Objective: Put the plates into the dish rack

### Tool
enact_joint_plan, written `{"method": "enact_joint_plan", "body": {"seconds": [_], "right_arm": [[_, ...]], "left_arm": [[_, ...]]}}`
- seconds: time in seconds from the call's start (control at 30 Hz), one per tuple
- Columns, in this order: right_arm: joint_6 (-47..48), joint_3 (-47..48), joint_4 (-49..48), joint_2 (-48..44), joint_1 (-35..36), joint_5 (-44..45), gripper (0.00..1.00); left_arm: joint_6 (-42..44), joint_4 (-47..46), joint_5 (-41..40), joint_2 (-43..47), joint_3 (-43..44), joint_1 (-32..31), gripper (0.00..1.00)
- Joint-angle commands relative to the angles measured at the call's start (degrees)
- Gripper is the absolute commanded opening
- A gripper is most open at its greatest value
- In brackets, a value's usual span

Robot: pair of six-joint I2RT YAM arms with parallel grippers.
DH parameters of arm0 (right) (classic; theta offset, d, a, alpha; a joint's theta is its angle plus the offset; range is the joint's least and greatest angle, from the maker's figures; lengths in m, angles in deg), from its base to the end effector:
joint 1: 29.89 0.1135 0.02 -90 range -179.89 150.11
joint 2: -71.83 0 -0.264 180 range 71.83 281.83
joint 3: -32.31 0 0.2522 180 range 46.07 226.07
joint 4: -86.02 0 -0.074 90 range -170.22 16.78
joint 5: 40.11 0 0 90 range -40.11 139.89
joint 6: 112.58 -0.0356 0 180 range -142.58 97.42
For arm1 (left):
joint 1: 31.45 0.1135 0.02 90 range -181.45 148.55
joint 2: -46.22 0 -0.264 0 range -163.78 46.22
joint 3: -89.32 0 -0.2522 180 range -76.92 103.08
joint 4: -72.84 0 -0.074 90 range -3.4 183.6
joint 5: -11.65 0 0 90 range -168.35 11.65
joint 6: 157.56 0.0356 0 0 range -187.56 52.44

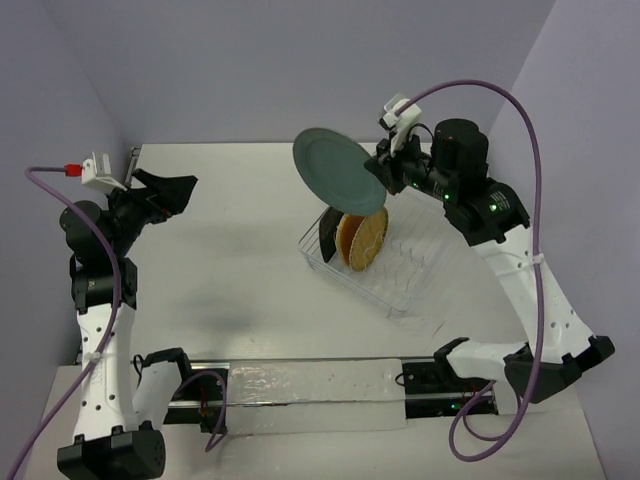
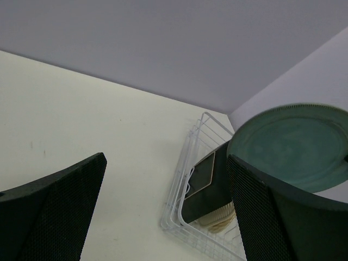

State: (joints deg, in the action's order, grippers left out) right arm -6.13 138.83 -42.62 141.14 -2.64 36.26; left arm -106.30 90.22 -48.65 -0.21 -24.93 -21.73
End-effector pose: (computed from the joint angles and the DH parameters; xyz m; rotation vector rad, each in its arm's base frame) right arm 0.2032 0.1141 0.4864 -0.8331 1.6232 0.3494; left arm 0.1813 0.0132 0.3918 -0.2468 1.5774 -0.7943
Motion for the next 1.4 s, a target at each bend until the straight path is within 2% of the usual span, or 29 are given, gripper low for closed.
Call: {"method": "enact_joint_plan", "body": {"seconds": [0.0,0.1,0.2,0.3,0.57,0.63,0.67,0.7,0.83,0.93,1.1,1.27,1.37], "right_arm": [[13.62,7.08,-0.96,-7.46,-2.86,3.24,0.00],[12.93,8.94,-1.22,-9.75,-4.63,8.12,0.00],[10.77,12.11,-1.56,-9.91,-4.84,17.59,0.00],[12.42,10.81,-3.42,-10.46,-4.84,24.70,0.00],[30.56,3.11,1.04,-11.97,-5.13,18.36,0.00],[39.41,0.87,5.45,-13.42,-5.60,13.38,0.00],[47.79,-2.51,8.81,-15.85,-5.98,7.76,0.00],[49.63,-3.86,9.26,-17.03,-5.98,6.90,0.00],[53.19,1.89,20.18,-13.26,-7.88,8.42,0.00],[58.09,-0.70,21.67,-14.75,-8.09,9.00,0.00],[65.97,0.36,28.70,-13.40,-8.04,10.83,0.00],[74.77,-6.33,27.46,-12.97,-7.83,11.29,0.00],[77.18,-6.35,25.90,-11.04,-7.38,11.81,0.00]], "left_arm": [[3.26,-3.31,2.16,-1.45,1.59,-0.80,0.99],[3.18,-1.93,-0.06,-2.37,2.07,-0.96,0.99],[2.36,-3.09,-0.52,-3.21,1.13,-1.28,0.99],[1.41,-5.40,-1.11,-4.20,0.23,-1.85,0.99],[4.09,-4.71,-1.68,-8.13,2.24,-5.68,0.99],[5.74,-3.95,-1.96,-8.95,3.35,-6.78,0.99],[6.17,-3.80,-2.79,-9.60,4.31,-7.68,0.99],[6.51,-3.59,-3.42,-9.95,4.77,-8.24,0.99],[6.66,-2.38,-5.86,-11.98,5.91,-9.29,1.00],[6.89,-2.57,-6.77,-14.08,6.25,-11.73,0.99],[7.01,-2.67,-8.55,-16.21,7.00,-13.47,0.99],[7.45,-2.41,-10.22,-17.52,7.83,-15.27,0.99],[7.59,-2.00,-11.21,-18.42,8.11,-16.04,0.99]]}}
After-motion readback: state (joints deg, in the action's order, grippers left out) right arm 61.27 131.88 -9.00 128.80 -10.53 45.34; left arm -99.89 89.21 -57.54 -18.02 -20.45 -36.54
